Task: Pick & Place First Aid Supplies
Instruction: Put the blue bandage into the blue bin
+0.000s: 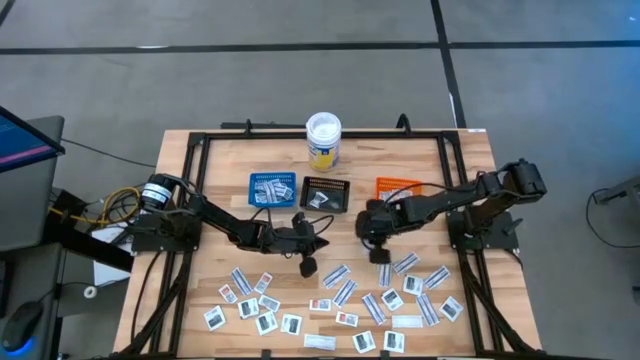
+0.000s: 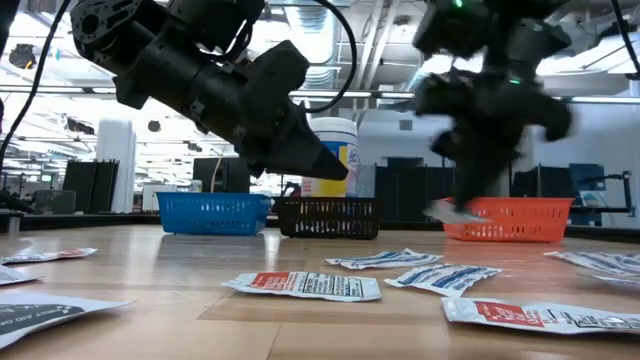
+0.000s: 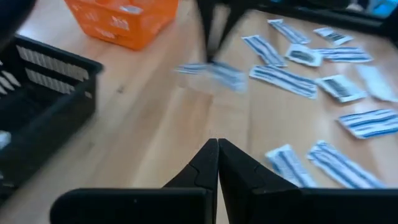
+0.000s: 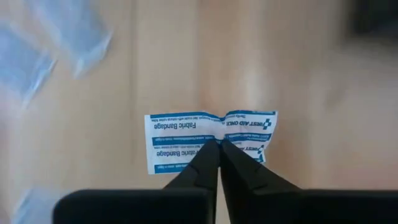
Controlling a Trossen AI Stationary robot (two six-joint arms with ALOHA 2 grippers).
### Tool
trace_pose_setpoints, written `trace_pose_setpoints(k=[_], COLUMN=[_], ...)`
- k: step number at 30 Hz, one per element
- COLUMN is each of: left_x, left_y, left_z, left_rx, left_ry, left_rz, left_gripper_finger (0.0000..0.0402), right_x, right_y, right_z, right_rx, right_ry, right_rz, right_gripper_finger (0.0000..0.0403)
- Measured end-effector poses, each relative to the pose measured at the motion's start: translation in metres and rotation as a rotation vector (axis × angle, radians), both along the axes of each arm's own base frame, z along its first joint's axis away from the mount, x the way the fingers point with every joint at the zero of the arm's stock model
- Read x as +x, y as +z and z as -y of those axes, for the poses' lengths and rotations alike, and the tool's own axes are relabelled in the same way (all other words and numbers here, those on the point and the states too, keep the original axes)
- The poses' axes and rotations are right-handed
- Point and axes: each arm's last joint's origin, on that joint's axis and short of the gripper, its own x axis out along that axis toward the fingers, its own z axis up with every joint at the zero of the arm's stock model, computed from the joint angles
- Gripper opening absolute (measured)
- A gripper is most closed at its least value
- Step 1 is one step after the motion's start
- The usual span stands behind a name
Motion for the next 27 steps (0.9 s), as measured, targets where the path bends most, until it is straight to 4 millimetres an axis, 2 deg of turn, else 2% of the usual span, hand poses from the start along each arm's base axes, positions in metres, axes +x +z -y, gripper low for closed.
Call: trace_pose_setpoints(k=[4,9,15,18,22,27], left_x=[0.0,0.003,0.006,0.007,0.007,0.007], left_y=[0.0,0.0,0.0,0.0,0.0,0.0], left_z=[0.001,-0.01,-0.029,-0.031,-0.027,-0.031], left_rx=[-0.037,-0.031,-0.044,-0.116,-0.146,-0.172], left_ry=[-0.041,-0.009,0.047,-0.001,-0.025,0.038], left_rz=[-0.001,0.0,0.003,0.002,0.0,0.009], left_gripper_finger=[0.0016,0.005,0.0108,0.0129,0.0143,0.0143], right_x=[0.02,0.037,0.043,0.044,0.043,0.042], right_y=[0.011,0.014,-0.002,-0.014,-0.023,-0.019], right_z=[0.002,-0.002,-0.007,-0.008,-0.009,-0.016], right_rx=[-0.132,-0.16,-0.182,-0.251,-0.323,-0.326], right_ry=[-0.025,0.023,0.032,0.042,0.033,0.05], right_rz=[0.231,0.398,0.367,0.322,0.284,0.294], right_gripper_finger=[0.0007,0.0007,0.0002,0.0004,0.0005,0.0003])
